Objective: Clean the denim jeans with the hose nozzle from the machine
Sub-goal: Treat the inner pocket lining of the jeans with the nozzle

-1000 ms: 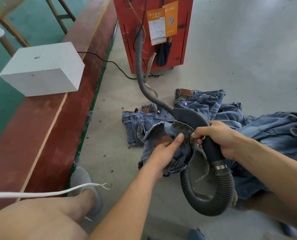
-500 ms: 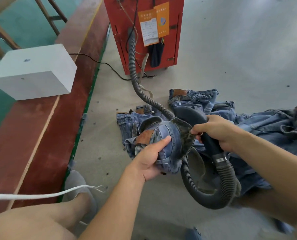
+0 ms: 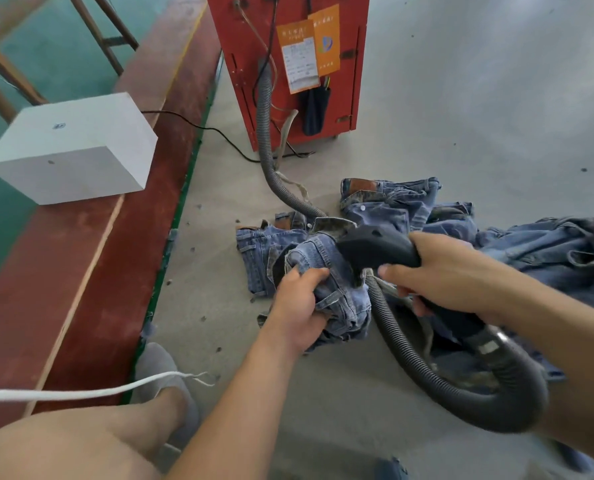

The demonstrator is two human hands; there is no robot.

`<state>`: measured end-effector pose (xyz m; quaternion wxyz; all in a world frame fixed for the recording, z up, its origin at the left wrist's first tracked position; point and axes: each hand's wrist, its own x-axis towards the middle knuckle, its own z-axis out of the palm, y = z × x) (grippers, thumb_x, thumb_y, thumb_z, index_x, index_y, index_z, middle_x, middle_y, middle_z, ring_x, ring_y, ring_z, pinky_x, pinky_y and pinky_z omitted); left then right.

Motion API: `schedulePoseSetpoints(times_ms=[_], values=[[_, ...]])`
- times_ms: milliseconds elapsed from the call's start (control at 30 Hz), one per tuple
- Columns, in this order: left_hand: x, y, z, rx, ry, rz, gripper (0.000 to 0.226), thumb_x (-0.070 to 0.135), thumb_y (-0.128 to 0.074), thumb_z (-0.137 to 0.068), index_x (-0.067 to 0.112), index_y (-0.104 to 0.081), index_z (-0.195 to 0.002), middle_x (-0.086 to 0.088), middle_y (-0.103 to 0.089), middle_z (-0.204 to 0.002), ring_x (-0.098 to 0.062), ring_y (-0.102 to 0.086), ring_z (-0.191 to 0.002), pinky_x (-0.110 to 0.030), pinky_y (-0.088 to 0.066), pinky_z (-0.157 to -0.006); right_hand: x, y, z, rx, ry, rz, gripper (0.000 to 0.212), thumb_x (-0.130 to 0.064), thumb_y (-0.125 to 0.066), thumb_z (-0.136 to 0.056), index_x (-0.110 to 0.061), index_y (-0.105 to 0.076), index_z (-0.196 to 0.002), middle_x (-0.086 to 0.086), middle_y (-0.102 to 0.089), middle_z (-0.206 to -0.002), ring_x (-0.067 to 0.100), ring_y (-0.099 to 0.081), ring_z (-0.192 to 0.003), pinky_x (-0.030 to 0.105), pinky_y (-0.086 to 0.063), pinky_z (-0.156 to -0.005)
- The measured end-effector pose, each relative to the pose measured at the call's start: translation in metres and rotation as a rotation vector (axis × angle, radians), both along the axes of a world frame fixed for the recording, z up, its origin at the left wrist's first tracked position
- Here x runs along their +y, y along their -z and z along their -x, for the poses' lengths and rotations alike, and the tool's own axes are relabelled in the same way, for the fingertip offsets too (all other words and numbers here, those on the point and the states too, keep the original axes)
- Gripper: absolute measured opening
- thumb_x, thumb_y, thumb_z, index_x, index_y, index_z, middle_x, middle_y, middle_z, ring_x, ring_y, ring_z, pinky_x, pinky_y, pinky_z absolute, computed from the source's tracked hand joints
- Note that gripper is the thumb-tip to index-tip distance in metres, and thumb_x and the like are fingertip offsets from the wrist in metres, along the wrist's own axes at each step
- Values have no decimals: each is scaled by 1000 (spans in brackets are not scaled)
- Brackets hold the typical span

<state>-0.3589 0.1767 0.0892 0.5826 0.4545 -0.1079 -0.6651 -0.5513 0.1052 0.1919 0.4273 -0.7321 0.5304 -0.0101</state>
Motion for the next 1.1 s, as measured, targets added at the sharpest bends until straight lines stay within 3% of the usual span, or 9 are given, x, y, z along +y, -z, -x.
schedulePoseSetpoints(times_ms=[67,233,467,567,700,833,900,1000,1100], values=[[3,4,2,23,30,33,36,-5,-40,-100,-2,-65,-126,-29,-68,-125,-44,-68,-113,-53,-60,-87,-8,13,-9,-84,175,-165,28,-31,-70,-96,-4,-62,-96,16,-75,-73,31,-67,-55,43,-62,-61],[10,5,-4,186,20,15,44,2,-46,-96,-5,-58,-138,-30,-61,-136,-46,-63,-122,-56,-57,-94,-36,16,-8,-307,414,-333,22,-22,-71,-98,-4,-59,-99,9,-65,-64,20,-58,-50,33,-56,-55],[2,-5,-24,303,108,-15,64,48,-42,-103,1,-57,-143,-23,-59,-143,-38,-59,-132,-48,-52,-105,-6,2,-2,-100,-132,-220,20,-42,-73,-93,-29,-63,-83,2,-70,-61,17,-64,-49,23,-54,-50],[4,-8,-20,268,218,-34,71,56,-41,-99,1,-60,-140,-24,-57,-146,-35,-59,-132,-45,-49,-110,2,12,-17,-60,-147,-200,21,-35,-72,-97,-17,-61,-94,-4,-67,-56,13,-60,-46,23,-53,-49],[5,0,-35,191,144,-94,74,61,-26,-106,6,-58,-144,-22,-56,-148,-37,-53,-138,-52,-36,-119,-5,17,-22,-89,-73,-8,26,-40,-70,-98,-25,-50,-106,0,-74,-74,17,-68,-52,32,-60,-54],[5,6,-55,-207,315,-305,42,30,-54,-106,2,-61,-136,-22,-71,-124,-38,-70,-114,-53,-57,-97,-18,13,-3,-147,-48,121,21,-39,-69,-98,-29,-52,-104,-1,-75,-75,15,-71,-53,23,-55,-47],[10,8,-64,-361,386,-403,34,20,-51,-108,0,-63,-133,-22,-74,-118,-38,-72,-109,-56,-57,-95,-24,8,8,-127,-120,149,19,-38,-70,-97,-31,-53,-102,-13,-73,-72,10,-70,-52,16,-51,-47],[15,1,-82,-206,292,-327,43,30,-41,-111,1,-63,-135,-22,-70,-128,-38,-69,-117,-52,-61,-89,-29,8,20,23,-311,256,22,-41,-72,-94,-37,-52,-102,-17,-69,-75,5,-68,-62,15,-47,-53],[15,-12,-100,68,135,-159,58,44,-41,-108,2,-54,-144,-25,-58,-144,-43,-58,-131,-54,-55,-99,-26,18,22,154,-434,346,27,-44,-73,-93,-44,-49,-106,-16,-62,-80,4,-60,-71,22,-41,-60]])
